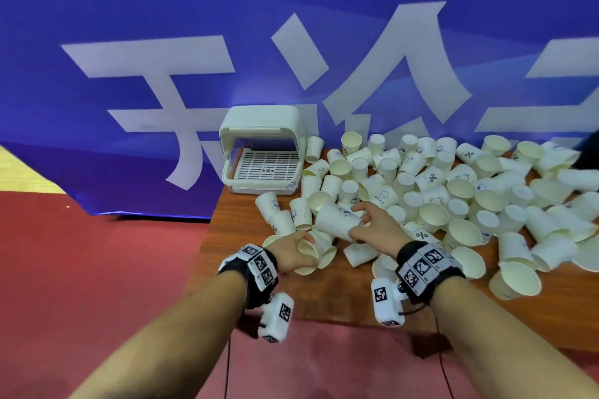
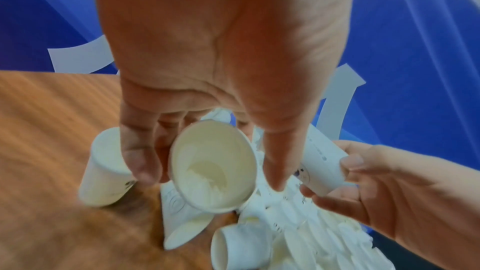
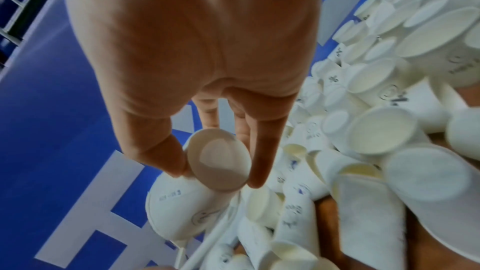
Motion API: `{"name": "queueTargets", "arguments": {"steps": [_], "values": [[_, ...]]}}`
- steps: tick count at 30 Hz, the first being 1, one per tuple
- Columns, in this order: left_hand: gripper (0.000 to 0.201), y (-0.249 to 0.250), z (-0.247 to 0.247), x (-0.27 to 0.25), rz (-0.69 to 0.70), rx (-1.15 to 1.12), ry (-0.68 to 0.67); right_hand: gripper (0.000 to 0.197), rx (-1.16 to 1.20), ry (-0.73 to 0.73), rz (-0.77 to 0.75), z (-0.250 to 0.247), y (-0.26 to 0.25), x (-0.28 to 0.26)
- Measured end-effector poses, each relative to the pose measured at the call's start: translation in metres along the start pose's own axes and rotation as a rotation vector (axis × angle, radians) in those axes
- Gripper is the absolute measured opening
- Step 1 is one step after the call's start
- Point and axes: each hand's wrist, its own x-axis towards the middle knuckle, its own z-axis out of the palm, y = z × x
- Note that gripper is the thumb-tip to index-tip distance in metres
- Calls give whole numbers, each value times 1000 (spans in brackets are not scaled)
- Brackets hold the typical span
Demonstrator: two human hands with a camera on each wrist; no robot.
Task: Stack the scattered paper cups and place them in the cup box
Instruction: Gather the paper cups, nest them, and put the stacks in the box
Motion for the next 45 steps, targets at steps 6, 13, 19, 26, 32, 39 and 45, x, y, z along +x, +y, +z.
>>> {"name": "queueTargets", "arguments": {"steps": [6, 13, 19, 26, 32, 39, 45], "values": [[78, 36, -50, -23, 85, -100, 145, 61, 40, -28, -115, -25, -44, -1], [64, 44, -94, -30, 185, -154, 320, 71, 49, -66, -203, -25, -86, 16], [63, 23, -136, -17, 212, -166, 338, 100, -91, -192, -256, 3, -113, 44], [67, 0, -203, 18, 156, -205, 345, 96, -244, -138, -262, 34, -167, 95], [51, -28, -278, 52, 166, -253, 336, 58, -151, -27, -260, 66, -221, 146], [67, -68, -313, 87, 167, -268, 248, 32, -157, 68, -199, 108, -233, 193], [58, -101, -324, 113, 151, -269, 266, 35, -223, 160, -175, 126, -229, 220]]}}
